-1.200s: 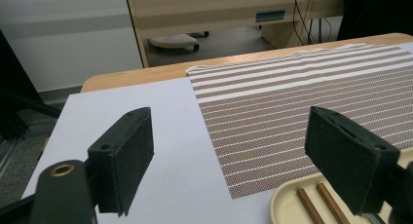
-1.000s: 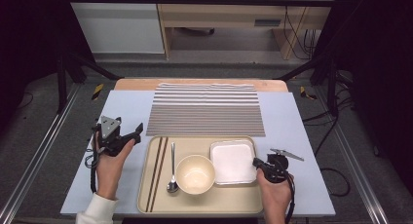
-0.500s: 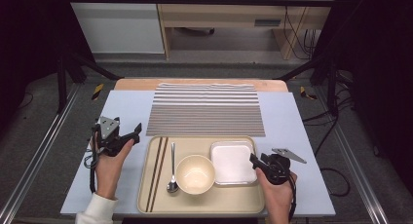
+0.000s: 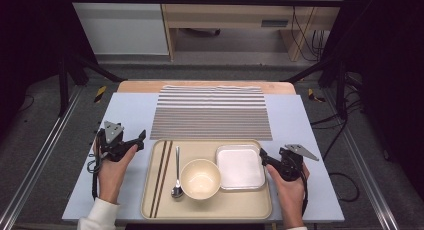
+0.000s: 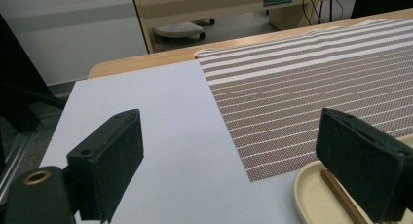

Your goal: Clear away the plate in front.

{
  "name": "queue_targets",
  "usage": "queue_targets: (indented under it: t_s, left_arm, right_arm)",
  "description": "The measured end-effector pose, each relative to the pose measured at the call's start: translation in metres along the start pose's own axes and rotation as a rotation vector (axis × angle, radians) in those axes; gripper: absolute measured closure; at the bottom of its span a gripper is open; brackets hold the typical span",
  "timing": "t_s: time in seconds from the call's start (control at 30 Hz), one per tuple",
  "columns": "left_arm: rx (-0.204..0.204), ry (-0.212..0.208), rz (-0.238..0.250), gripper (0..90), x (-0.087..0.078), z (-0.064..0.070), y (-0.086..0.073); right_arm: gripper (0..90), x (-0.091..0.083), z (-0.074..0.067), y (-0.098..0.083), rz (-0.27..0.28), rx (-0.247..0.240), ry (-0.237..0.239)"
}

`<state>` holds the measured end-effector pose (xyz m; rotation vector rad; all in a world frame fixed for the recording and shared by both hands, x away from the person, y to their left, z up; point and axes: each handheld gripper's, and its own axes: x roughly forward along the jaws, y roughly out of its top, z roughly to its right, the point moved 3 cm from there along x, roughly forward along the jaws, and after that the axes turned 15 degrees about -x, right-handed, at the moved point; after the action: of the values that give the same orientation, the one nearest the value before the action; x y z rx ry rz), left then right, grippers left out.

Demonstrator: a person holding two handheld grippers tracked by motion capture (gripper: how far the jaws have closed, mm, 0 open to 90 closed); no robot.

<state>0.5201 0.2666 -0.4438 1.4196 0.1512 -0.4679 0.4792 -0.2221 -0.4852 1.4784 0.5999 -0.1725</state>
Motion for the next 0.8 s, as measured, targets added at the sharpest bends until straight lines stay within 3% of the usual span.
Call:
queue_targets:
  t_s: [0.2, 0.4, 0.6, 0.67, 0.8]
  left_arm:
    - [0.012, -0.025, -0.008, 9.2, 0.0, 0.004, -0.001]
    - [0.029, -0.047, -0.01, 7.8, -0.001, 0.008, -0.002]
    - [0.029, -0.073, 0.0, 7.1, -0.004, 0.008, -0.007]
    - [0.032, -0.085, 0.002, 7.0, -0.005, 0.007, -0.009]
    - [0.039, -0.113, 0.014, 6.4, -0.009, 0.007, -0.014]
  right_arm:
    - [15.5, 0.004, 0.009, 0.005, 0.04, -0.027, -0.057]
    - [15.7, 0.008, 0.015, 0.009, 0.051, -0.097, -0.106]
    - [18.0, 0.009, 0.014, 0.015, 0.103, -0.236, -0.126]
    - [21.9, 0.01, 0.013, 0.017, 0.154, -0.282, -0.134]
    - [19.0, 0.006, 0.009, 0.021, 0.27, -0.383, -0.145]
